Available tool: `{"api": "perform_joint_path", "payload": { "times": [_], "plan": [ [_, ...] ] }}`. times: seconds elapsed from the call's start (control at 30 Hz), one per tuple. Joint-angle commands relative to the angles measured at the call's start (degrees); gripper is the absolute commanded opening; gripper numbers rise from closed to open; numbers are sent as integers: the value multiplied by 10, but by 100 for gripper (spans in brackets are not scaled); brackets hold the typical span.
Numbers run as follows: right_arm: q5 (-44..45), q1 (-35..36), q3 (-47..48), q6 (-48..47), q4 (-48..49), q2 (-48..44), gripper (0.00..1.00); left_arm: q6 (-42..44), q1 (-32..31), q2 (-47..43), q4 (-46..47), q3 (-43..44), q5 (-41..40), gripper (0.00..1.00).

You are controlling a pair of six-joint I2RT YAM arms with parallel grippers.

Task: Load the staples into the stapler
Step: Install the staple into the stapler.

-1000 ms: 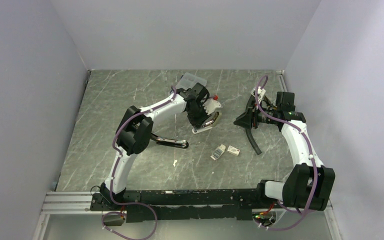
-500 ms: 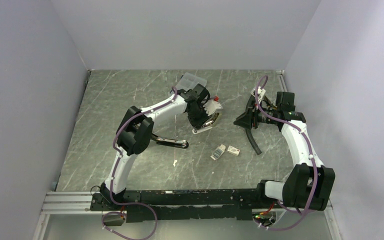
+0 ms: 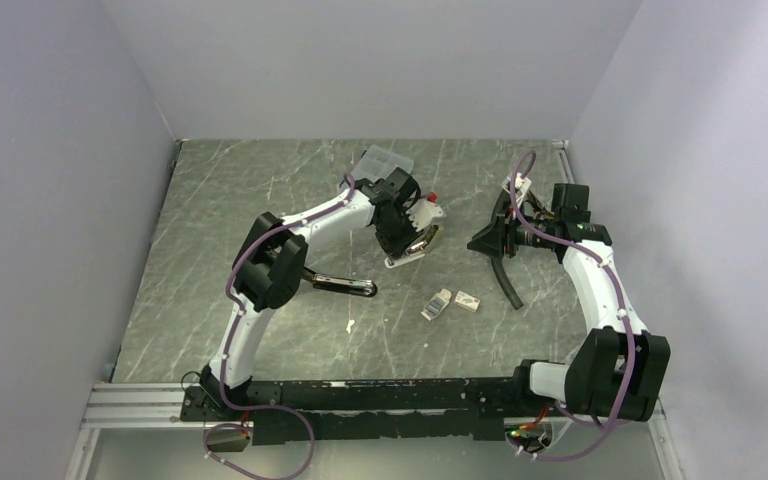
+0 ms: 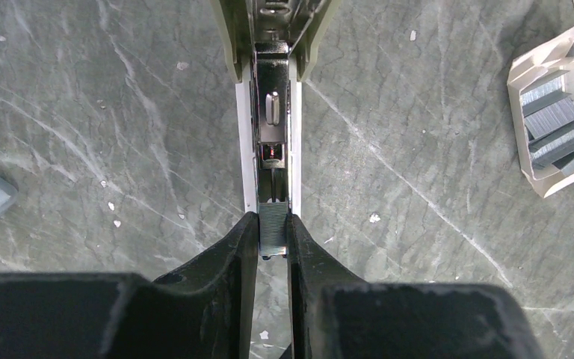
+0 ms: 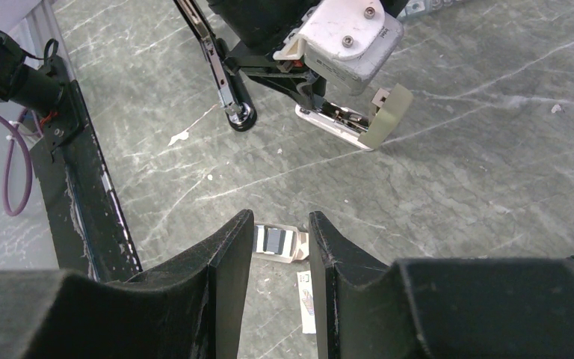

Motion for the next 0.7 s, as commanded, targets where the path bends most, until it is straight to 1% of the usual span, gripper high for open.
{"api": "perform_joint_path", "payload": {
  "times": [0.0,0.17,0.47,0.67],
  "plan": [
    [-25,-3,20,-16,-4,0,37,-17,-6,-7,-9,8,-5,24],
    [-24,-3,20,-16,-5,0,37,-23,-7,-7,-13,10,-4,26],
    [-25,-3,20,-16,-4,-1,37,-27,-9,-11,-14,12,-13,33],
    [-26,-3,20,-15,-5,0,37,-28,-9,-16,-12,18,-20,35]
  ]
}}
